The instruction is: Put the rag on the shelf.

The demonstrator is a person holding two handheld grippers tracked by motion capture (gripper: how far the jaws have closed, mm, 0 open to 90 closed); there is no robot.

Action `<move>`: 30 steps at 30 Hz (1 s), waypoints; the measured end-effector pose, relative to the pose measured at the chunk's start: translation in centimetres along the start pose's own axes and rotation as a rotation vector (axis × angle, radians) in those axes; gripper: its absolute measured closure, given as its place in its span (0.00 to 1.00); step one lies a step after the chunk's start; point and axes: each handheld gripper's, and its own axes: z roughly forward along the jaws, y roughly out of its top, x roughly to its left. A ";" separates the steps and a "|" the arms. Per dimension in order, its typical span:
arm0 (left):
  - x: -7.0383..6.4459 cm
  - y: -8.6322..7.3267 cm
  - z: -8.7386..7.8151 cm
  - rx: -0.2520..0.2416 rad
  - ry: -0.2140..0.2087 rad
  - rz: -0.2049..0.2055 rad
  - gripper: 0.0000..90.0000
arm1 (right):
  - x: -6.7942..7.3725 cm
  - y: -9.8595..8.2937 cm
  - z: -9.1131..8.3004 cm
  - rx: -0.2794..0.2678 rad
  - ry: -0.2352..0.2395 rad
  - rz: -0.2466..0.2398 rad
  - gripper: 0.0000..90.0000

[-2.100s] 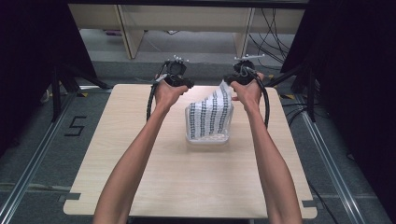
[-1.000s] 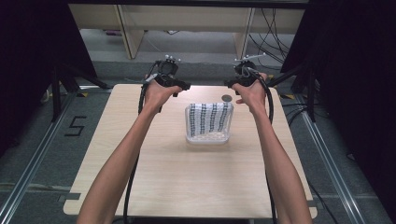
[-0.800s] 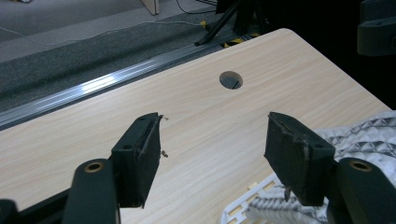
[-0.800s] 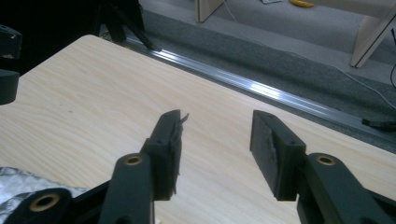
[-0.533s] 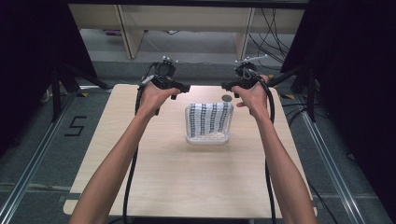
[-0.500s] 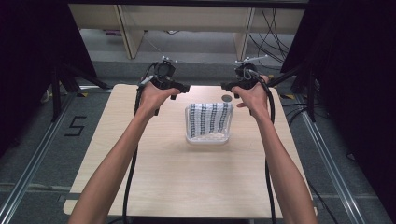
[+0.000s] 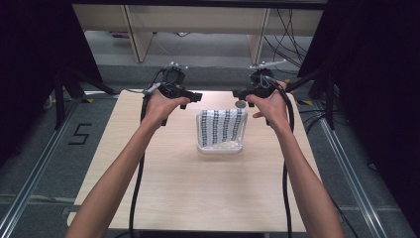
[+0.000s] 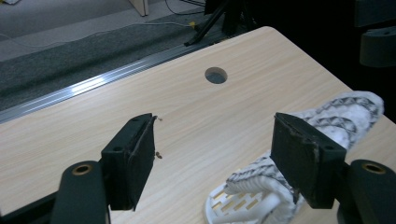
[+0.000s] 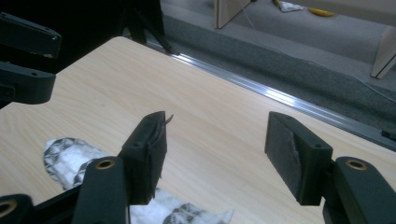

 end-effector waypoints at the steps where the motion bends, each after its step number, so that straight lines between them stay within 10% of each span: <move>1: -0.2 0.0 -0.1 0.002 -0.006 0.002 0.33 | 0.2 0.0 -0.1 0.005 -0.002 -0.004 0.44; 13: -1.0 -0.8 -1.9 -0.025 0.026 0.065 0.32 | 2.1 -0.5 -1.7 -0.004 0.020 -0.079 0.41; 30: -2.8 -4.1 -3.8 -0.028 -0.052 0.092 0.32 | 2.9 -3.2 -3.9 -0.016 0.044 -0.136 0.40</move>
